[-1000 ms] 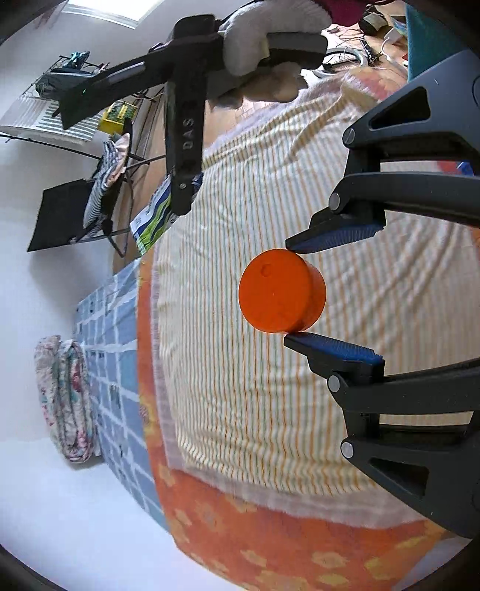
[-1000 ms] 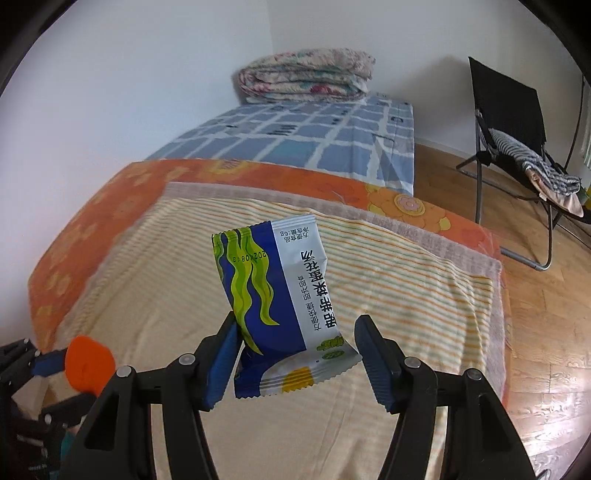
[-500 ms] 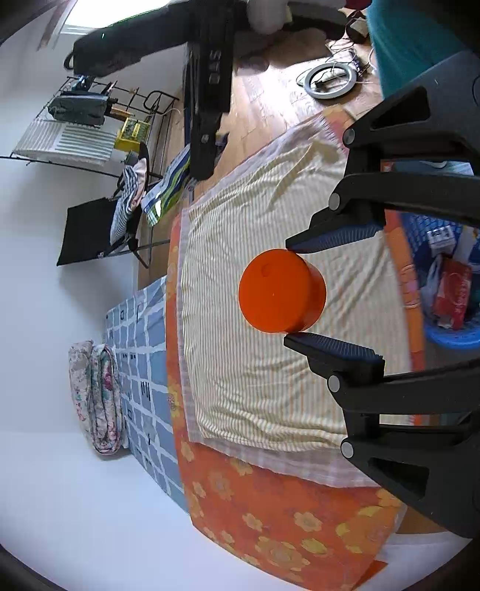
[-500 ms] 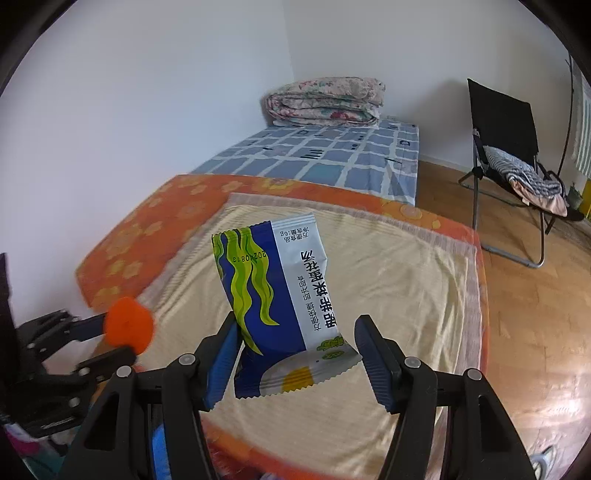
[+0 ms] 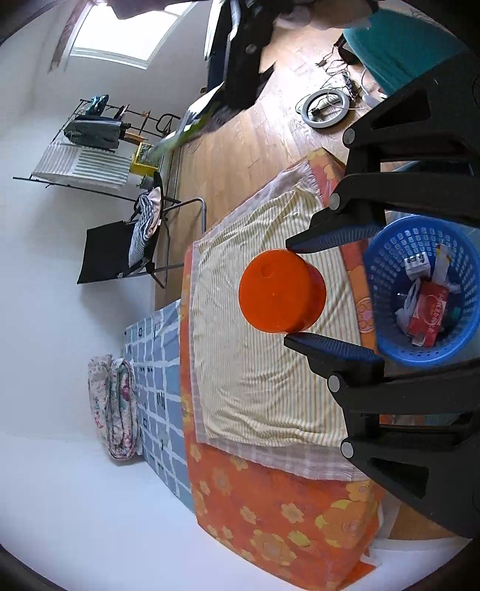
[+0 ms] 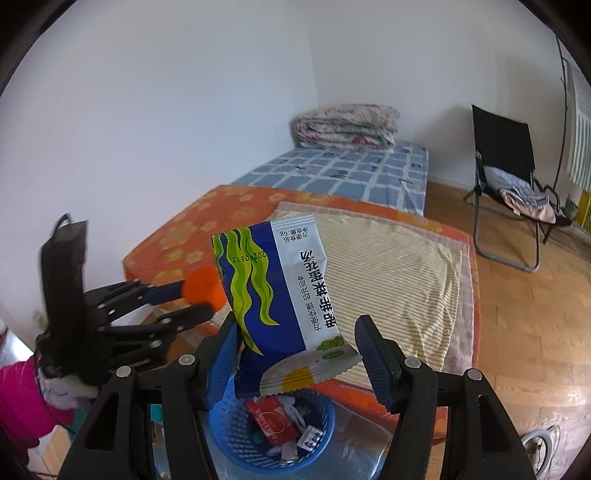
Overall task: Collect trash
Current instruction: 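Carry the orange cap and snack packet over the blue basket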
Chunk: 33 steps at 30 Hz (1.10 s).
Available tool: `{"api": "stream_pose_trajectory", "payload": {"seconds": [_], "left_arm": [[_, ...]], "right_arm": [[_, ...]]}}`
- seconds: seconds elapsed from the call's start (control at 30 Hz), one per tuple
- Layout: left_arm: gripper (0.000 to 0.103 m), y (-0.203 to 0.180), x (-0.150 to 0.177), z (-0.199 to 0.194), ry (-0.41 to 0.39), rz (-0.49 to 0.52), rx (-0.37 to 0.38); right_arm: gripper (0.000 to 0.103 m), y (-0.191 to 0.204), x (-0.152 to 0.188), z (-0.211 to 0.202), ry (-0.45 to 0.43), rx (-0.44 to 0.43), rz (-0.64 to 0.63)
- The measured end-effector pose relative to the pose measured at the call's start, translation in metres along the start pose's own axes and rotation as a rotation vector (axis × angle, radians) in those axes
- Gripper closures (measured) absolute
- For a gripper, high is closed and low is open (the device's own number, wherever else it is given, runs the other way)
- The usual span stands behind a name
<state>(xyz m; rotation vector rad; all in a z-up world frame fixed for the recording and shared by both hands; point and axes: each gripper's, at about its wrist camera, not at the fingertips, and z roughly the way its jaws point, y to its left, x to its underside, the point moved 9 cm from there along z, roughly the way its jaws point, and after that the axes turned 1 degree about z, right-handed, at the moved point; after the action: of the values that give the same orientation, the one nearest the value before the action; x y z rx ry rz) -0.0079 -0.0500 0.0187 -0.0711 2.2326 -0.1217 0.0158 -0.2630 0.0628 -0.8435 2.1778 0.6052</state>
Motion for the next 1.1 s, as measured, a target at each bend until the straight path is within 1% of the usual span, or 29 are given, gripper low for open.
{"api": "stream_pose_trajectory", "payload": {"seconds": [0.1,0.2,0.3,0.37,0.43,0.53,0.67,0.8,1.0,1.1], "left_arm": [[0.058,0.004,0.008,-0.008,0.017,-0.024,-0.018],[0.058,0.007,0.018,-0.011,0.039,-0.028,-0.044],[0.058,0.011,0.026,-0.025,0.039,-0.082,-0.042],[0.058,0.012,0.03,-0.029,0.039,-0.083,-0.049],[0.058,0.013,0.035,-0.029,0.052,-0.076,-0.059],[0.058,0.015,0.041,-0.022,0.076,-0.084,-0.051],[0.058,0.015,0.049,-0.009,0.091,-0.08,-0.043],[0.058,0.017,0.072,0.01,0.134,-0.115,-0.014],[0.058,0.024,0.116,0.042,0.218,-0.164,-0.004],[0.058,0.03,0.136,0.056,0.259,-0.208,0.0]], "right_arm": [[0.038,0.011,0.011,-0.007,-0.008,-0.039,0.005],[0.038,0.015,0.022,-0.005,-0.022,-0.059,0.016],[0.038,0.016,0.036,0.001,-0.012,-0.1,0.055],[0.038,0.014,0.043,0.007,0.001,-0.12,0.076],[0.038,0.012,0.05,0.013,0.011,-0.121,0.09],[0.038,0.006,0.062,0.024,0.028,-0.121,0.121],[0.038,-0.004,0.081,0.04,0.067,-0.128,0.197],[0.038,-0.011,0.1,0.056,0.107,-0.124,0.245],[0.038,-0.014,0.131,0.088,0.181,-0.121,0.296],[0.038,-0.013,0.146,0.105,0.218,-0.091,0.283]]}}
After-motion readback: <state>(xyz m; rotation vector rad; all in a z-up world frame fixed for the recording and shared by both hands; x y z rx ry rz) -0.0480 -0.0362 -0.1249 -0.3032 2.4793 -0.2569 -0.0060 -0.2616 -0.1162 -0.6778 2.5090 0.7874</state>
